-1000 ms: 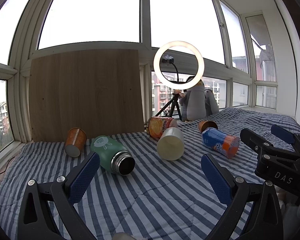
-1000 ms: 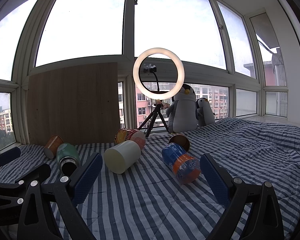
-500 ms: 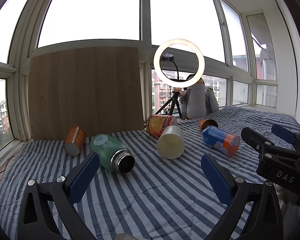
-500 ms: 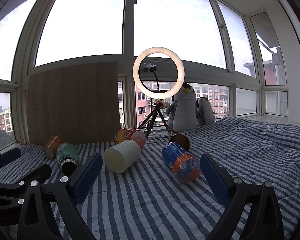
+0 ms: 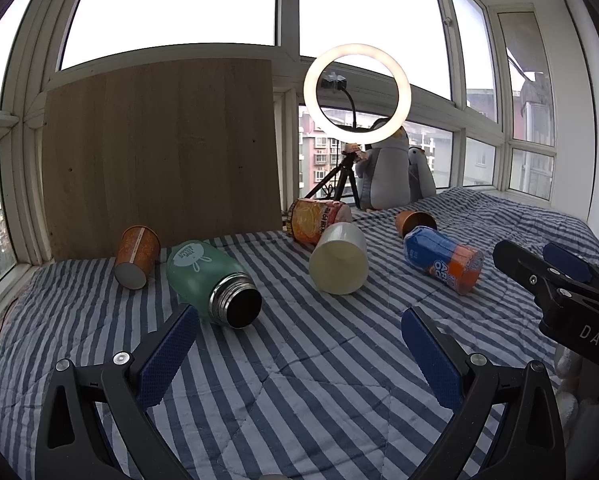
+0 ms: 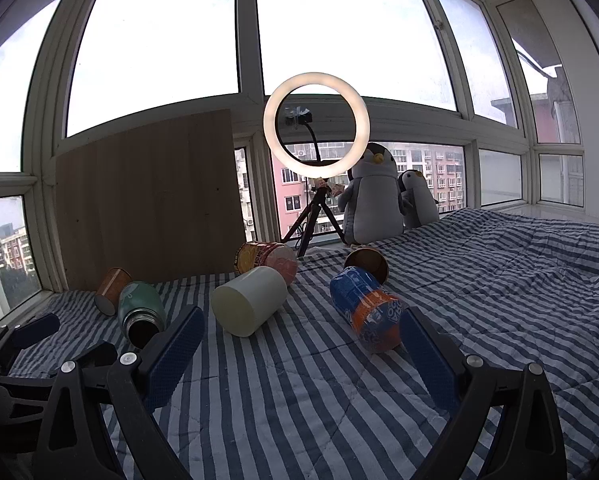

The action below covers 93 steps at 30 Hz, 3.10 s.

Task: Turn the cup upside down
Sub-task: 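Move the right tool toward the white cup while the left tool follows, then close the right gripper on the white cup while the left gripper approaches it, then rotate the cup upright, open rim down, with the right gripper while the left steadies it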

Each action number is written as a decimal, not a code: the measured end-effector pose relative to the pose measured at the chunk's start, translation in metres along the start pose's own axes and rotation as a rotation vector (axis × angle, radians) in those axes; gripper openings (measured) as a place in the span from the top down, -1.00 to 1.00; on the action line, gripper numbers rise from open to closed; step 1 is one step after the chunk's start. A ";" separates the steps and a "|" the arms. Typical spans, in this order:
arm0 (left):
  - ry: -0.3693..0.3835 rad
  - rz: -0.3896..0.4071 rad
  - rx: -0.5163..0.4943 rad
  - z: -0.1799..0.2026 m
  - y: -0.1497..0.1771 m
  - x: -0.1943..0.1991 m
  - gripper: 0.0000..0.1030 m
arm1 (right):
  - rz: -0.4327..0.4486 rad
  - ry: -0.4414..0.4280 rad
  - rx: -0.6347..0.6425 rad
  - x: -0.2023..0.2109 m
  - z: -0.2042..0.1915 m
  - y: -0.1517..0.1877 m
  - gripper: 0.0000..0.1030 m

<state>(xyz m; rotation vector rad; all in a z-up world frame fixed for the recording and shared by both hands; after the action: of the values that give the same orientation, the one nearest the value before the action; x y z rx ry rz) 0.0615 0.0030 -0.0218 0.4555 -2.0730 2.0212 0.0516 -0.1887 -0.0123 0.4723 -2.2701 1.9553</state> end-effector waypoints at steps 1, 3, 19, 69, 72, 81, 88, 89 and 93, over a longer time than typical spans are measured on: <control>0.004 -0.016 -0.001 0.000 -0.002 -0.004 -0.99 | -0.010 -0.005 -0.004 -0.001 0.001 0.000 -0.87; 0.016 -0.043 0.000 0.000 -0.006 -0.011 -0.99 | -0.032 -0.018 -0.010 -0.004 0.002 -0.001 -0.87; 0.079 -0.332 0.105 -0.008 -0.102 -0.154 -0.93 | -0.209 -0.154 -0.015 -0.047 0.017 -0.037 -0.59; 0.223 -0.722 0.131 0.011 -0.043 -0.248 0.24 | -0.682 -0.274 -0.263 -0.249 0.006 -0.033 0.38; 0.231 -0.723 0.117 0.014 -0.038 -0.237 0.24 | -0.698 -0.285 -0.246 -0.236 0.002 -0.030 0.38; 0.243 -0.698 0.103 0.009 -0.030 -0.208 0.06 | -0.724 -0.314 -0.207 -0.199 0.003 -0.027 0.22; 0.316 -0.669 0.187 -0.003 -0.039 -0.196 -0.22 | -0.698 -0.335 -0.283 -0.185 0.022 -0.031 -0.26; 0.329 -0.666 0.196 -0.002 -0.041 -0.196 -0.22 | -0.705 -0.339 -0.289 -0.186 0.023 -0.031 -0.26; 0.382 -0.678 0.246 0.000 -0.047 -0.202 -0.23 | -0.726 -0.359 -0.280 -0.191 0.017 -0.031 -0.26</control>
<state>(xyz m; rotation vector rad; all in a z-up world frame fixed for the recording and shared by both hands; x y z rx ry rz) 0.2667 0.0176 -0.0508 0.6448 -1.2276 1.7624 0.2442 -0.1785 -0.0396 1.4487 -2.0550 1.2461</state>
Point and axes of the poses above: each gripper's, at about its wrist camera, not at the fingertips, and x roughly against the way its jaws point, z to its right, y to its underside, the point moved 2 cm from there along -x, roughly the way its jaws point, and after that the axes turned 5 degrees about -y, right-handed, at the moved point
